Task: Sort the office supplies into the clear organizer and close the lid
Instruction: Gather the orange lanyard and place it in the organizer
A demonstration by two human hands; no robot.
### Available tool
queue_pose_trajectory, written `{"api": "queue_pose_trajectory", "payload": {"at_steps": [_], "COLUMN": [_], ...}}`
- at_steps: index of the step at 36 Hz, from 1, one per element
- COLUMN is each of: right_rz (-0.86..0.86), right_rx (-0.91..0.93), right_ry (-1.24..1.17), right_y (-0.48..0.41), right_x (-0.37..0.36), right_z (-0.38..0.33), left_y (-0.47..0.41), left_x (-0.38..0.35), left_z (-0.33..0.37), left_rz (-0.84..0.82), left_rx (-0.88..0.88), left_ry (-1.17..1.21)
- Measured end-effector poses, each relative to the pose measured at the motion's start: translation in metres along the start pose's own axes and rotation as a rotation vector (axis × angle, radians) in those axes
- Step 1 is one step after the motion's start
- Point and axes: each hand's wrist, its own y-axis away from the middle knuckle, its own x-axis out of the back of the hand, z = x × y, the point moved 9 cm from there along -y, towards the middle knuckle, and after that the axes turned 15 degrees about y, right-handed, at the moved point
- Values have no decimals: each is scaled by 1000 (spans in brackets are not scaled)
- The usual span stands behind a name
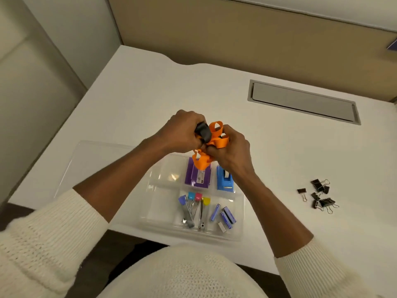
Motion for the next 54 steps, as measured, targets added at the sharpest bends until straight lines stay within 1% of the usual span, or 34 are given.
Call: {"api": "queue_pose_trajectory", "payload": {"at_steps": [5, 13, 15, 18, 22, 25, 28, 31, 33, 37, 41, 44, 48, 51, 54], "right_rz": [-81, -169, -220, -243, -233, -205, -211, -193, -184, -233, -235, -271, -323, -272, -337], "right_rx": [-25, -60, -27, 37, 85, 145, 189, 247, 296, 399, 449, 431, 382, 340, 393], "right_ry": [23, 66, 76, 99, 245, 338, 392, 472, 532, 653, 678, 670, 606, 502, 506], "right_y": [5, 22, 27, 35, 42, 43, 45, 46, 46, 44, 41, 31, 18, 12, 19], "right_x": [-51, -103, -112, -116, -112, -105, -105, -110, -116, -137, -148, -149, -132, -108, -106], "right_z": [-35, -53, -59, -68, -71, -74, -78, -80, -80, -77, -76, -74, -74, -74, -71], "left_y": [27, 52, 58, 66, 75, 80, 86, 90, 89, 83, 74, 65, 56, 52, 53], "left_x": [18, 16, 10, 1, 1, 9, 6, -4, -9, -17, -23, -26, -21, -22, -31], "left_z": [-51, -104, -112, -122, -120, -123, -126, -130, -132, -132, -130, -130, -139, -136, -130], "left_rz": [45, 50, 21, -44, -108, -121, -172, -222, -214, -181, -153, -165, -144, -145, -141], "left_rx": [78, 134, 132, 127, 43, 23, -9, -50, -86, -122, -121, -109, -29, -84, -188], "left_ry": [-19, -34, -48, -34, -17, -64, -103, -202, -257, -311, -366, -363, -321, -436, -548]}}
